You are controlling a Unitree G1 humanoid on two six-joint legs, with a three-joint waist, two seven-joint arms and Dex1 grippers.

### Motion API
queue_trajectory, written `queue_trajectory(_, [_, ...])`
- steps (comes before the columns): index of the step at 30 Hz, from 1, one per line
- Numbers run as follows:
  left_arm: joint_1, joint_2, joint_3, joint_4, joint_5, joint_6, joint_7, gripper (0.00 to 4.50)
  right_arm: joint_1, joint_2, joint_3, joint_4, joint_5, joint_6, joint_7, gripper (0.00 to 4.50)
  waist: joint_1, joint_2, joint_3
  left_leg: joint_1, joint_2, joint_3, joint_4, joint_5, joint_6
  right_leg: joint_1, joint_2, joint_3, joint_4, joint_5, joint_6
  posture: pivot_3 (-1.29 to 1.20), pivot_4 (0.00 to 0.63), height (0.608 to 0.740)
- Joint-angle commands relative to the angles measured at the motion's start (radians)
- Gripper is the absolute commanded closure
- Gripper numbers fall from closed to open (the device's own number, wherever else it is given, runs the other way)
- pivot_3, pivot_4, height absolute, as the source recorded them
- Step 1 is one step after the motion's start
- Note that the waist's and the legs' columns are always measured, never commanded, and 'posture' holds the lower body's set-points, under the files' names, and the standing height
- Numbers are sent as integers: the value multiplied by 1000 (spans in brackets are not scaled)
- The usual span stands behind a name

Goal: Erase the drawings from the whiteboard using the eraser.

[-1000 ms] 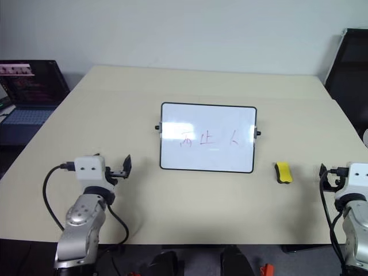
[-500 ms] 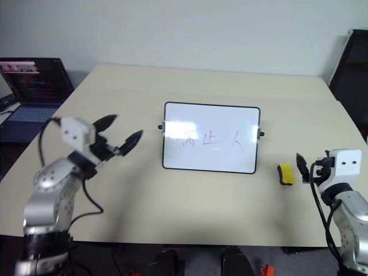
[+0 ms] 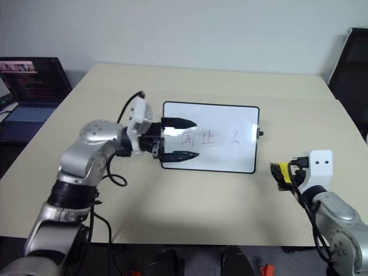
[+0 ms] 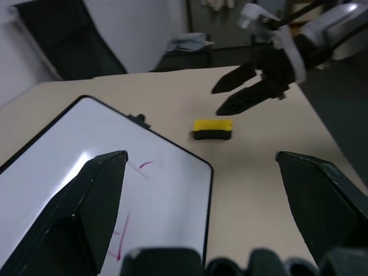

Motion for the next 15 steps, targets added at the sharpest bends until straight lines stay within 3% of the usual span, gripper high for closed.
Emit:
queue_trajectory(1, [-53, -13, -25, 10, 1, -30, -83, 0, -40, -4, -6, 20, -21, 31, -28, 32, 0, 0, 0, -1, 0, 0, 0, 0, 0, -1, 0, 0, 0, 0, 0, 0, 150, 740])
queue_trajectory(15, [-18, -28, -34, -17, 38, -68, -95, 0, -89, -66, 63, 274, -143, -107, 67, 32, 4, 0, 0, -8, 0, -1, 0, 0, 1, -9, 0, 0, 3, 5, 4, 0, 150, 740])
